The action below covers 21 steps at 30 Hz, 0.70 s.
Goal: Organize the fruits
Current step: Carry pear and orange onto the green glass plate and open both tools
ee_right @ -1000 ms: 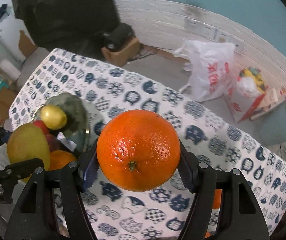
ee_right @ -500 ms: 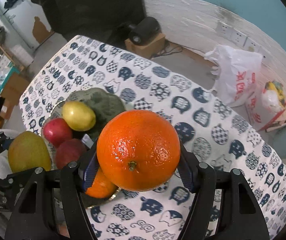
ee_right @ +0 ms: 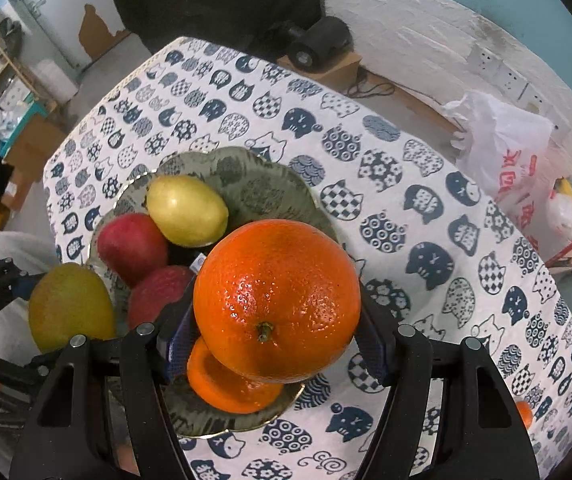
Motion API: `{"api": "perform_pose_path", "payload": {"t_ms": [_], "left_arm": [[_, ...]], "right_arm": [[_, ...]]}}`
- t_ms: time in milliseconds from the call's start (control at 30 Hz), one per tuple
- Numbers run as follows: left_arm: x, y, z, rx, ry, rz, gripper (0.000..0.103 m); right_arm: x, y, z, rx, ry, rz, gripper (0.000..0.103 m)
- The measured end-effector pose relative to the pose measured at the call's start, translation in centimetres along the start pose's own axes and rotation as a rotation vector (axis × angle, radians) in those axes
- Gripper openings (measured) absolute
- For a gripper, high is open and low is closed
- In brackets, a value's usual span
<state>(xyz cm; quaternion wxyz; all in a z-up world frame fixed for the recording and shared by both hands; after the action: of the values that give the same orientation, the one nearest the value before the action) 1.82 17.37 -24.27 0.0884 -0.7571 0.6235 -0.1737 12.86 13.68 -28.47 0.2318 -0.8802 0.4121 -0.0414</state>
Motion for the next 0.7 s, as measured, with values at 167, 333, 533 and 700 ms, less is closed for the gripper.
{"api": "perform_pose_path", "payload": {"t_ms": [167,333,533,700], "left_arm": [[0.0,0.9,1.5,-0.039,-0.001,-0.004,0.069],[-0.4,1.1,2.3,-0.06,-0.018,-0.015,0.069],[-0.9,0.0,1.8,-0.023,-0.031,-0.032,0.067],[-1.5,-0.3,1.7,-0.012,-0.054,-0.041,0.067]], "right_arm": [[-0.4,0.7,1.2,-0.027,0.005,-0.011,0.069],[-0.3,0.9,1.6,-0.031,0.004,-0.008,0.069],[-0.2,0.9,2.1,-0.038,-0.01,0.0,0.071],[-0.3,1.4,2.4,-0.057,-0.018,0.002,0.068]]}}
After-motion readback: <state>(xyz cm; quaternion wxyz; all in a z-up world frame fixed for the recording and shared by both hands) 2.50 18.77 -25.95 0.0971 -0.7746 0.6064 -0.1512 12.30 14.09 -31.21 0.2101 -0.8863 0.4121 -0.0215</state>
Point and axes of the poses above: each gripper's, at about its wrist camera, not at the fingertips, and z roughly the way its jaws point, x to its right, y to its underside, the point moved 10 cm from there along z, roughly the way its jaws point, and after that the axes turned 3 degrees about x, right-handed, at the moved point
